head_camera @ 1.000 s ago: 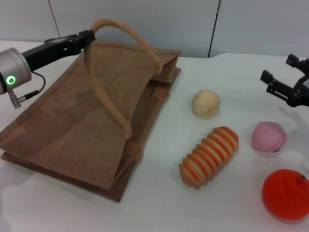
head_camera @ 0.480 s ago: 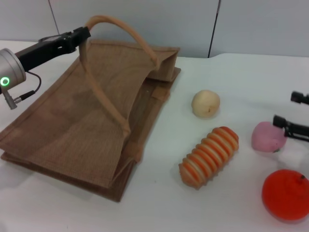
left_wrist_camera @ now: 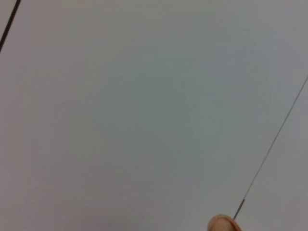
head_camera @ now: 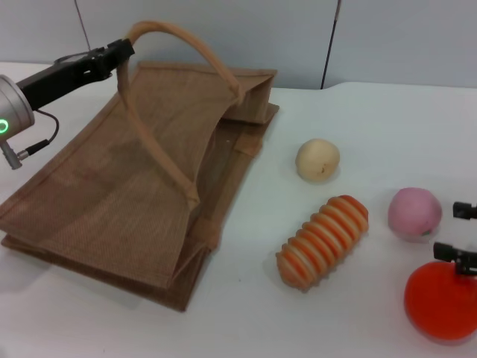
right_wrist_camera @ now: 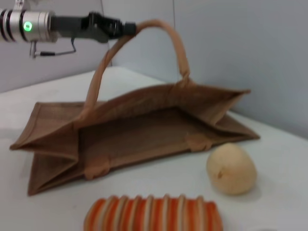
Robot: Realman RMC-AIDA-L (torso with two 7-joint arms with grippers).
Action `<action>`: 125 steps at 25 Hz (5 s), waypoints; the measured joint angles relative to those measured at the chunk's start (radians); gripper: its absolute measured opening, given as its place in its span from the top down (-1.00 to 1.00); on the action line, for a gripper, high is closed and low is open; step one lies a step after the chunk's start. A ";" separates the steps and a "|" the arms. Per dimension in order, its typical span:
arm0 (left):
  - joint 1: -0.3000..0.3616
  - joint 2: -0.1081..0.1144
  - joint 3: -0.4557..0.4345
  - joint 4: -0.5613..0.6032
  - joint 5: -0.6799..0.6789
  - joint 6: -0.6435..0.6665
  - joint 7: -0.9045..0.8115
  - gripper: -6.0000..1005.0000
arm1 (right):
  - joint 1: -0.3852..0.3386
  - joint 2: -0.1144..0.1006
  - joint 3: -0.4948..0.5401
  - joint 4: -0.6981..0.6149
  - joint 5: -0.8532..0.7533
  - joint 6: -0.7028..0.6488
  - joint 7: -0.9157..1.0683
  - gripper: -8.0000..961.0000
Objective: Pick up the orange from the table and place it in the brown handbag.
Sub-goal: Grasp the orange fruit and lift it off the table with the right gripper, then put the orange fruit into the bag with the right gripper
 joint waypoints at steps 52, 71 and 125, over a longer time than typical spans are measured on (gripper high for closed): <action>0.003 0.009 -0.001 -0.014 -0.001 -0.013 -0.006 0.76 | -0.022 0.002 -0.243 -0.029 -0.003 0.015 0.103 0.17; 0.005 0.014 -0.001 -0.006 -0.076 -0.194 -0.008 0.76 | 0.003 0.003 -0.250 -0.048 0.321 -0.098 0.047 0.43; -0.094 0.005 -0.002 0.070 -0.142 -0.430 -0.147 0.76 | 0.460 0.026 -0.253 0.888 0.358 1.141 -0.408 0.86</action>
